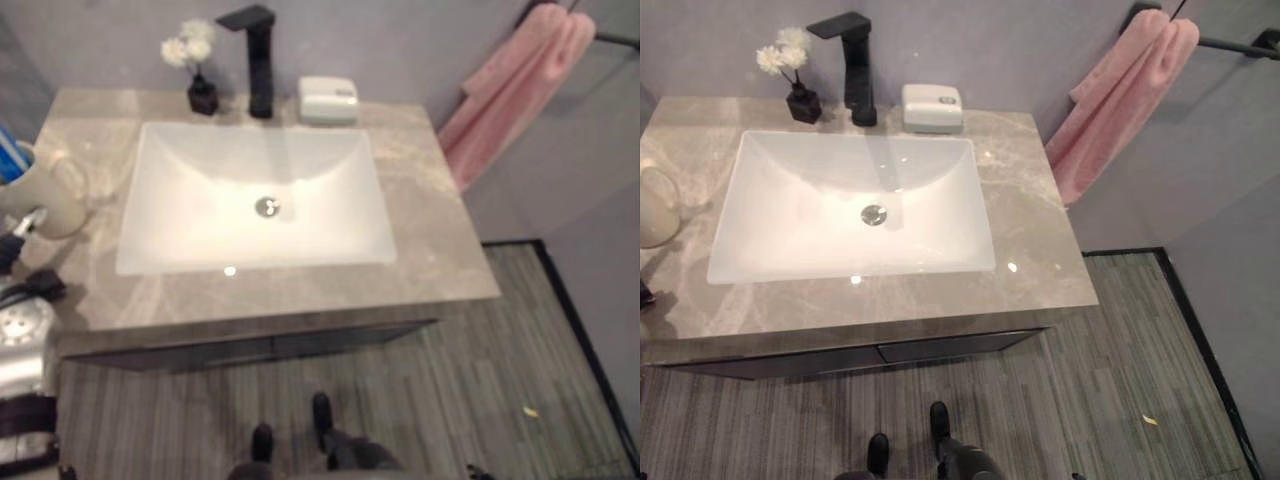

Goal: Put brush and paste in cup on sink, flatten towel.

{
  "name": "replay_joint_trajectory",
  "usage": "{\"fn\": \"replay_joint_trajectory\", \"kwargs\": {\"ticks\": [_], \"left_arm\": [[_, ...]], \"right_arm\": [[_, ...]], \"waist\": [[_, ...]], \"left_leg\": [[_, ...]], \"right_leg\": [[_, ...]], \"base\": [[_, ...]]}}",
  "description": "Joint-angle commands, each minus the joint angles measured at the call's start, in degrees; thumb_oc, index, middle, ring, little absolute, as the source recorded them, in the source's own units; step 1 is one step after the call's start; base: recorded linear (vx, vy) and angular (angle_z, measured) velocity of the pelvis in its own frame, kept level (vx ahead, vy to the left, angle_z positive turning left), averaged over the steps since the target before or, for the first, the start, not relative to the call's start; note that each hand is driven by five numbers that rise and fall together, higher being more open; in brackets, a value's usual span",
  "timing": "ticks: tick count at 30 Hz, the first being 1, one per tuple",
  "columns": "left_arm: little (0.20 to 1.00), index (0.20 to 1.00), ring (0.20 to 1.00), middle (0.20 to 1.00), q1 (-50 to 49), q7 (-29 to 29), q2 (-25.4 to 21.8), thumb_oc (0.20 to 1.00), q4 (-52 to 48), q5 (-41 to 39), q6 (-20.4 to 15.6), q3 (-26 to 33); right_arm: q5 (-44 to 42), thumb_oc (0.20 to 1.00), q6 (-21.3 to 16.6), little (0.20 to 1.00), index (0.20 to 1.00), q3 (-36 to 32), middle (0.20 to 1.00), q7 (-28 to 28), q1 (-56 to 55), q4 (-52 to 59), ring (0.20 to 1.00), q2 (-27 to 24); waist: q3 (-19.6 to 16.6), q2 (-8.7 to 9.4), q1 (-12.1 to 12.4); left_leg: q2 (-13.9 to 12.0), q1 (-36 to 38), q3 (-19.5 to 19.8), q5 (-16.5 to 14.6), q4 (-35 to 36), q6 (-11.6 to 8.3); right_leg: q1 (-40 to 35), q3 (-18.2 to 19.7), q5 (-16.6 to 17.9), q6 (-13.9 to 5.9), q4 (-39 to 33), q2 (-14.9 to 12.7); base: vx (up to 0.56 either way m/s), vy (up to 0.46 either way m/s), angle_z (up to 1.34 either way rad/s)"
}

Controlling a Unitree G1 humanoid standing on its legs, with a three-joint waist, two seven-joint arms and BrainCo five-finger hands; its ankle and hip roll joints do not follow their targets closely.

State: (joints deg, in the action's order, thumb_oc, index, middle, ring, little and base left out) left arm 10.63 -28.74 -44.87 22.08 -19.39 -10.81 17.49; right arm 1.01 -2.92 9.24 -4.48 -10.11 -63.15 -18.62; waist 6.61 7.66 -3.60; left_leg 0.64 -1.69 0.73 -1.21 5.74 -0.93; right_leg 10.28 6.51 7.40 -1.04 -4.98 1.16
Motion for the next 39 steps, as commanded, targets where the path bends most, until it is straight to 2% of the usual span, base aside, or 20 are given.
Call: {"fn": "replay_joint_trajectory", "kwargs": {"ticks": [1, 21, 39], "left_arm": [[1.000, 1.000, 1.000, 1.000, 6.8, -0.7, -1.8, 1.000, 2.3, -0.9, -2.6, -1.2], [1.000, 1.000, 1.000, 1.000, 12.4, -1.8, -5.3, 1.000, 6.8, -1.9, -2.3, -3.9], [1.000, 1.000, 1.000, 1.000, 13.4, -1.1, -6.6, 1.000, 9.8, -2.1, -1.5, -5.0]], "right_arm": [[-2.6, 1.000, -0.1, 1.000, 1.000, 0.6, 1.000, -0.8, 0.5, 0.6, 1.000, -2.7], [-2.9, 1.000, -0.4, 1.000, 1.000, 1.7, 1.000, -1.2, 0.4, -0.5, 1.000, -2.6], [-4.2, 1.000, -0.8, 1.000, 1.000, 1.7, 1.000, -1.2, 0.4, 0.3, 1.000, -3.0]], "waist": [[1.4, -1.47, -1.5], [1.6, -1.31, -2.9], [2.8, 0.32, -3.2]], "left_leg": [[0.4, 3.3, -1.0, -4.8, -0.7, 1.62], [0.2, 2.5, -2.7, -5.2, -0.7, 1.54], [-0.4, 1.8, -3.5, -4.9, -0.7, 1.40]], "right_leg": [[-3.2, 2.0, -6.4, -2.41, 0.7, 0.6], [-1.9, 4.2, -6.0, -2.69, 0.3, 1.3], [-0.7, 5.1, -5.4, -2.75, 0.3, 2.1]], "base": [[0.01, 0.003, -0.05], [0.00, -0.001, -0.04], [0.00, -0.004, -0.03]]}}
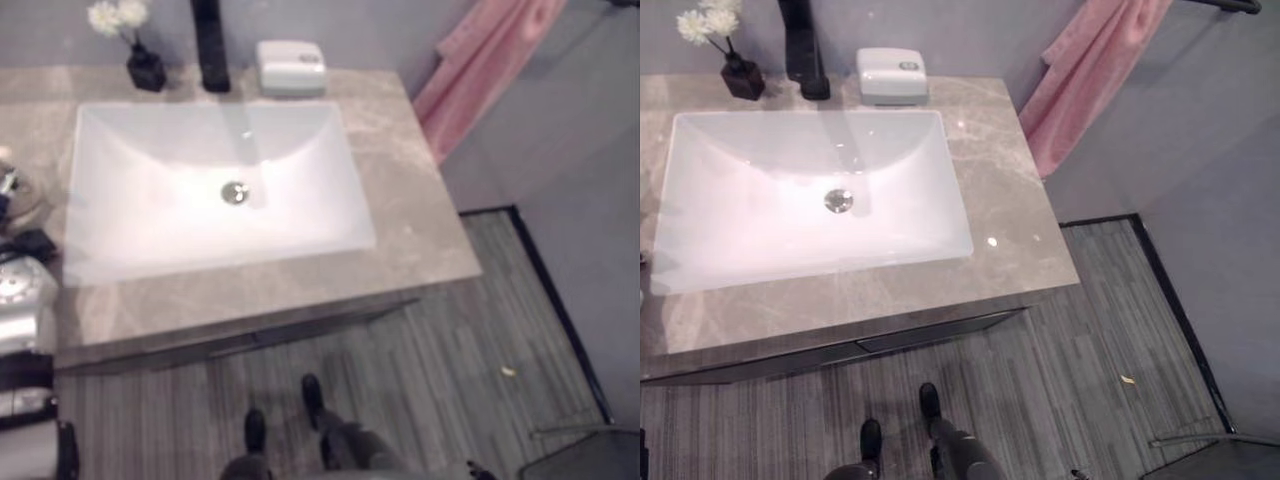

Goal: Put brush and paste in cup on sink, flatten towel.

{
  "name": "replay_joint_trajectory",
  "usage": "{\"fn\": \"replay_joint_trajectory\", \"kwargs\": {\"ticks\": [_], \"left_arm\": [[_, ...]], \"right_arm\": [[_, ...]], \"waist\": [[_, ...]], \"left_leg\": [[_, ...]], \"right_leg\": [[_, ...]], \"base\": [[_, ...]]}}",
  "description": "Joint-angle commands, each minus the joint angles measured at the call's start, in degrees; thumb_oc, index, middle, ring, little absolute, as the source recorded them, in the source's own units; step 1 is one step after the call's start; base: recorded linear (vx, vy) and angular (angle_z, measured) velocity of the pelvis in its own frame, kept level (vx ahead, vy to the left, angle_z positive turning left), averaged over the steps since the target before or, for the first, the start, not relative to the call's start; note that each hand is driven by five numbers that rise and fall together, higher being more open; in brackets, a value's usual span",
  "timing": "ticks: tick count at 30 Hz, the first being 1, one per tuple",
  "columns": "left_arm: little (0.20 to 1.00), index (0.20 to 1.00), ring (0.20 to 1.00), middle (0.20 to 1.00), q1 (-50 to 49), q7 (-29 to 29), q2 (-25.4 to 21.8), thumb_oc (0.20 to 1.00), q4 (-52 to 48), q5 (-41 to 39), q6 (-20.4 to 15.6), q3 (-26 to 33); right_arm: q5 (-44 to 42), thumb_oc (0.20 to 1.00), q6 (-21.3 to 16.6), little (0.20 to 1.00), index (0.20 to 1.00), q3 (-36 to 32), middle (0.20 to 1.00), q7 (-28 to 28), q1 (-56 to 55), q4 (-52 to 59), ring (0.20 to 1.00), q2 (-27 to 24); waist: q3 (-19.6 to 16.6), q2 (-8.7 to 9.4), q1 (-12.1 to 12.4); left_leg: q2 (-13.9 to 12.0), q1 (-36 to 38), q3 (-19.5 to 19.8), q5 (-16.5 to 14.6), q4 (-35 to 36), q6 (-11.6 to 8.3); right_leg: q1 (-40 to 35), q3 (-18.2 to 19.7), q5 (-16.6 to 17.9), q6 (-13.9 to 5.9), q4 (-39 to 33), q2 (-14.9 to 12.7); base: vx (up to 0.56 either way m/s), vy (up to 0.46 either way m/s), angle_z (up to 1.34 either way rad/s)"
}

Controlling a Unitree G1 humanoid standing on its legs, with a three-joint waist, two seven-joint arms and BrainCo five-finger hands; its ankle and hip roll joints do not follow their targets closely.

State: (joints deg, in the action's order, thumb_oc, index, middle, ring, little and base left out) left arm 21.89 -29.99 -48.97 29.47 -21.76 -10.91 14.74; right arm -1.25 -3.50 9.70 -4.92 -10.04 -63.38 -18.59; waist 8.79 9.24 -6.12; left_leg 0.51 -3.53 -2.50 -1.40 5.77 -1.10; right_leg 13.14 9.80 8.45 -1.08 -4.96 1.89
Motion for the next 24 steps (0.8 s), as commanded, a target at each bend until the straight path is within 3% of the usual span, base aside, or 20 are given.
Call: {"fn": "replay_joint_trajectory", "kwargs": {"ticks": [1, 24], "left_arm": [[1.000, 1.000, 1.000, 1.000, 2.1, 0.2, -2.5, 1.000, 2.4, 0.3, -1.4, -2.2], [1.000, 1.000, 1.000, 1.000, 2.2, 0.2, -3.3, 1.000, 3.1, 1.7, -0.7, -2.4]], "right_arm": [[-2.0, 1.000, -0.2, 1.000, 1.000, 1.2, 1.000, -0.8, 0.4, 0.6, 1.000, -3.0], [-2.3, 1.000, -0.4, 1.000, 1.000, 0.7, 1.000, -0.5, -0.3, 0.3, 1.000, -3.8]], "waist": [[0.7, -1.26, -0.7], [0.6, -1.20, -0.6]], "left_leg": [[-0.2, 3.7, -0.2, -4.7, -0.8, 1.57], [-0.3, 3.1, -0.7, -4.9, -0.8, 1.70]], "right_leg": [[-3.5, 1.8, -6.4, -2.71, 0.3, 1.4], [-2.9, 2.4, -5.9, -3.03, 0.0, 1.7]], "base": [[0.00, 0.000, 0.00], [0.00, 0.001, -0.01]]}}
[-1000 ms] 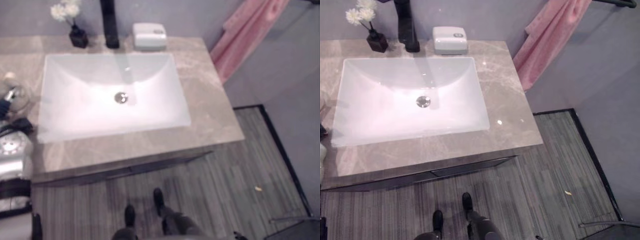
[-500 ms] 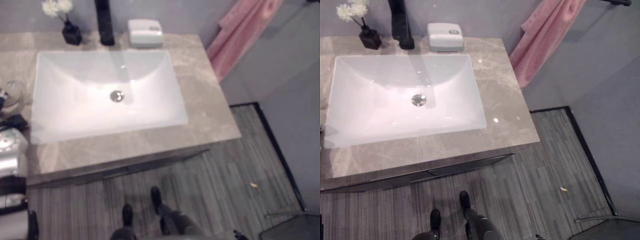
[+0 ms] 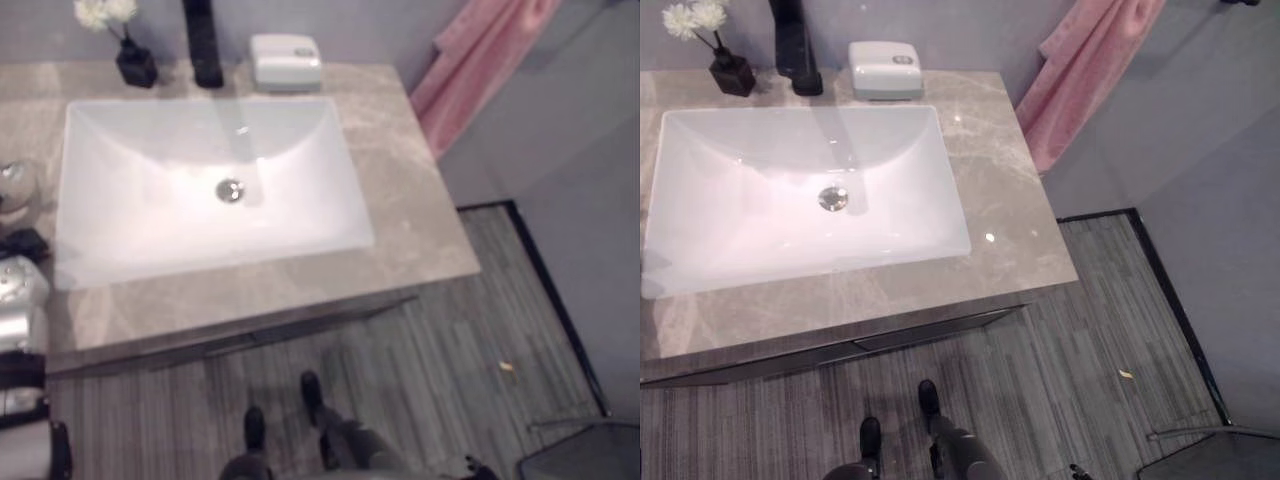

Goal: Put brush and paste in cup on sink, flatten towel.

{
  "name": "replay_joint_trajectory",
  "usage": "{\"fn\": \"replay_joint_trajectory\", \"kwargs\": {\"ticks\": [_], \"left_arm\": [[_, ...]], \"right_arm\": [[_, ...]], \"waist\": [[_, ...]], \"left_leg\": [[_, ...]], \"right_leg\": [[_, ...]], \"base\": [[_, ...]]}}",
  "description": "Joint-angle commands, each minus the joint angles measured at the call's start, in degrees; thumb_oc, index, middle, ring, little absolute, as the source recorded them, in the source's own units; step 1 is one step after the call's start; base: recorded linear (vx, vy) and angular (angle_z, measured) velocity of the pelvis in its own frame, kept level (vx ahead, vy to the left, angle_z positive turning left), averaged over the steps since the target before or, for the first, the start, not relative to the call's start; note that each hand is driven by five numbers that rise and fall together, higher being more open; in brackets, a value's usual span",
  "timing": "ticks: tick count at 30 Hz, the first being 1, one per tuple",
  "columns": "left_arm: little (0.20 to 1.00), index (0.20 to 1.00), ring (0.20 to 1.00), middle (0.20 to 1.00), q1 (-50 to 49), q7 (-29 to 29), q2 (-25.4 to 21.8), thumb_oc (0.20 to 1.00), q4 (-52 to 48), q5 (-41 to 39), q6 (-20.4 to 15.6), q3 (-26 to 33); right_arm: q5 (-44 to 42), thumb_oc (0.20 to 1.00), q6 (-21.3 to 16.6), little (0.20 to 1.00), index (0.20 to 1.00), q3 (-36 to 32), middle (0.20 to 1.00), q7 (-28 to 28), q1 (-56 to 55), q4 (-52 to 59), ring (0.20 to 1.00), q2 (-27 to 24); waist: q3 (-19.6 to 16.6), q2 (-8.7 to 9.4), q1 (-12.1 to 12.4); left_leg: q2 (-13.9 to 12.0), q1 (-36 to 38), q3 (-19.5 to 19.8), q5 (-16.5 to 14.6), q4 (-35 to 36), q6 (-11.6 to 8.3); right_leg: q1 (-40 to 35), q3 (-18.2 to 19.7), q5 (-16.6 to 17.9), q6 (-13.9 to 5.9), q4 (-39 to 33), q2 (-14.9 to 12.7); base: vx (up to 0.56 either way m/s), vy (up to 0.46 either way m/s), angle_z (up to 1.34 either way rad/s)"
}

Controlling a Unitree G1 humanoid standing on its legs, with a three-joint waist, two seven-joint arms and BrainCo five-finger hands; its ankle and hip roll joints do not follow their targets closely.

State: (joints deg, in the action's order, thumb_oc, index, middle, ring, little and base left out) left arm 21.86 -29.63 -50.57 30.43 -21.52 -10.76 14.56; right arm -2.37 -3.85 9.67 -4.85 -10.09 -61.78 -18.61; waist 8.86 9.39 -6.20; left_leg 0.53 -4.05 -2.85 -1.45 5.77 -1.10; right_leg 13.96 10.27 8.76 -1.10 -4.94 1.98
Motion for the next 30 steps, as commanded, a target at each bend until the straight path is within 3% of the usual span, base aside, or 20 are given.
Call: {"fn": "replay_joint_trajectory", "kwargs": {"ticks": [1, 14, 30], "left_arm": [[1.000, 1.000, 1.000, 1.000, 2.5, -0.3, -1.8, 1.000, 2.4, 1.6, -0.8, -2.3], [1.000, 1.000, 1.000, 1.000, 5.4, -5.9, -3.6, 1.000, 6.9, 8.2, 1.9, -1.6], [1.000, 1.000, 1.000, 1.000, 7.3, -7.2, -5.2, 1.000, 9.6, 8.3, 2.2, -1.8]], "right_arm": [[-1.1, 1.000, -0.1, 1.000, 1.000, 0.7, 1.000, -0.6, -0.2, -1.3, 1.000, -3.8], [-1.7, 1.000, -0.8, 1.000, 1.000, 1.3, 1.000, -0.5, -0.4, -0.6, 1.000, -3.7], [-2.6, 1.000, -1.1, 1.000, 1.000, 1.5, 1.000, -0.4, -0.7, 0.9, 1.000, -4.6]], "waist": [[0.6, -1.27, -0.5], [0.5, -0.01, -0.9], [1.4, 1.24, -1.4]], "left_leg": [[-0.4, 3.6, -0.5, -4.9, -0.8, 1.68], [-0.8, 3.2, -1.3, -4.8, -0.8, 1.56], [-1.3, 3.1, -2.5, -4.5, -0.8, 1.07]], "right_leg": [[-3.6, 2.0, -6.1, -3.00, -0.1, 1.6], [-2.9, 2.6, -5.8, -3.09, -0.1, 2.1], [-2.1, 3.5, -5.4, -3.03, -0.1, 3.1]], "base": [[0.00, 0.000, 0.00], [0.00, -0.002, -0.01], [0.00, -0.010, -0.03]]}}
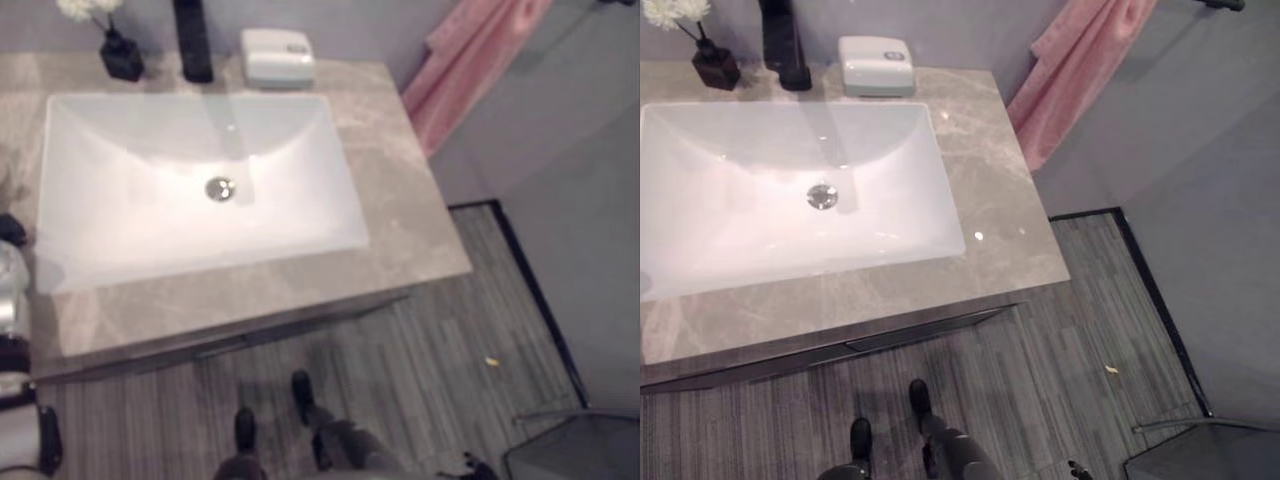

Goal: Put brush and paste in cup on sink, flatten towel.

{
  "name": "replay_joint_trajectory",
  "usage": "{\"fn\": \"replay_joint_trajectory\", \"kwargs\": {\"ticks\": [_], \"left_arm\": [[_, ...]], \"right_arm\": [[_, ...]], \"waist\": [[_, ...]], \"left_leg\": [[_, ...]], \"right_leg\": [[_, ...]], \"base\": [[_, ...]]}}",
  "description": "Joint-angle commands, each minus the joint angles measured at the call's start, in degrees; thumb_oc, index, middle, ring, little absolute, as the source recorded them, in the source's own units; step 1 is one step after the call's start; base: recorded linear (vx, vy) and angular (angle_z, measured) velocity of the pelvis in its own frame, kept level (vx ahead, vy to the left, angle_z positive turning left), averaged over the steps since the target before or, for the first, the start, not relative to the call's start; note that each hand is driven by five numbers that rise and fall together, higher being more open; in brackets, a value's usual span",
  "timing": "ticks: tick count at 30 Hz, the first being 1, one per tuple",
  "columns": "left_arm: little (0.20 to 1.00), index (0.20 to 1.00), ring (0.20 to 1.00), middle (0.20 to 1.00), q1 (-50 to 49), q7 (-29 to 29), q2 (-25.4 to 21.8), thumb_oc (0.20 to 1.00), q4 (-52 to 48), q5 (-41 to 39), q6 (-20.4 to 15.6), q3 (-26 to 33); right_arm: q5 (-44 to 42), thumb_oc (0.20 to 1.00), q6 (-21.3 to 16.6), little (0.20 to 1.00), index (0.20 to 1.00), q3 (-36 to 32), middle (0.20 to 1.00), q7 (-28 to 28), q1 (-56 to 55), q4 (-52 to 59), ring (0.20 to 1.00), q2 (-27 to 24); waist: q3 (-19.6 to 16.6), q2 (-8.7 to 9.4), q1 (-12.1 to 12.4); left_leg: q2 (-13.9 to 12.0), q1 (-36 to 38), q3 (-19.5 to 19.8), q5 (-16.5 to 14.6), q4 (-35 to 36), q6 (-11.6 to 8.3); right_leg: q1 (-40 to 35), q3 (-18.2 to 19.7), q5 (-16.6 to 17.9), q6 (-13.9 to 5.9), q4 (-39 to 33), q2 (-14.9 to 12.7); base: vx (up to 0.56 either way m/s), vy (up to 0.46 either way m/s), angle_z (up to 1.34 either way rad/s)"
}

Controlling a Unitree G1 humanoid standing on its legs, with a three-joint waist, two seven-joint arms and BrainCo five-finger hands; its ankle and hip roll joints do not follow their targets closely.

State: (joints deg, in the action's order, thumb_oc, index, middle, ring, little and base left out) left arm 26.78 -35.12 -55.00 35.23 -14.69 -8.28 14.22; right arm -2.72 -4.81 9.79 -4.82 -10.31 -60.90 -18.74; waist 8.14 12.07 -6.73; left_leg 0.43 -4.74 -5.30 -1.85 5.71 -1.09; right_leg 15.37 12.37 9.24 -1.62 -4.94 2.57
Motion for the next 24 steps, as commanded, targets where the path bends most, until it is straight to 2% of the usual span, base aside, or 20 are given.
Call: {"fn": "replay_joint_trajectory", "kwargs": {"ticks": [1, 13, 24], "left_arm": [[1.000, 1.000, 1.000, 1.000, 3.2, -1.8, -1.3, 1.000, 5.5, 1.3, -0.2, -1.8], [1.000, 1.000, 1.000, 1.000, 8.5, -1.9, -4.6, 1.000, 9.2, -0.7, -0.9, -4.7], [1.000, 1.000, 1.000, 1.000, 14.4, -1.6, -7.5, 1.000, 12.6, -1.5, -0.9, -9.2]], "right_arm": [[-2.3, 1.000, -0.2, 1.000, 1.000, 1.7, 1.000, -0.4, -0.4, -0.3, 1.000, -4.5], [-2.7, 1.000, -0.6, 1.000, 1.000, 2.3, 1.000, -0.5, -0.2, -0.9, 1.000, -4.9], [-4.2, 1.000, -1.3, 1.000, 1.000, 2.8, 1.000, -0.5, 0.3, -0.6, 1.000, -5.2]], "waist": [[2.6, -1.20, -1.0], [3.9, -0.06, -1.5], [4.6, 0.52, -2.1]], "left_leg": [[-1.2, 3.6, -0.4, -4.0, -0.7, 1.01], [-1.4, 1.5, -1.5, -3.2, -0.7, 0.76], [-1.3, -0.8, -0.8, -2.5, -0.7, 0.77]], "right_leg": [[-3.2, 1.6, -5.6, -2.57, -0.1, 2.6], [-1.0, 2.1, -4.4, -2.80, -0.1, 3.1], [0.7, 1.5, -3.9, -2.98, -0.1, 2.9]], "base": [[-0.02, -0.013, -0.15], [-0.01, -0.008, -0.05], [0.00, 0.001, 0.00]]}}
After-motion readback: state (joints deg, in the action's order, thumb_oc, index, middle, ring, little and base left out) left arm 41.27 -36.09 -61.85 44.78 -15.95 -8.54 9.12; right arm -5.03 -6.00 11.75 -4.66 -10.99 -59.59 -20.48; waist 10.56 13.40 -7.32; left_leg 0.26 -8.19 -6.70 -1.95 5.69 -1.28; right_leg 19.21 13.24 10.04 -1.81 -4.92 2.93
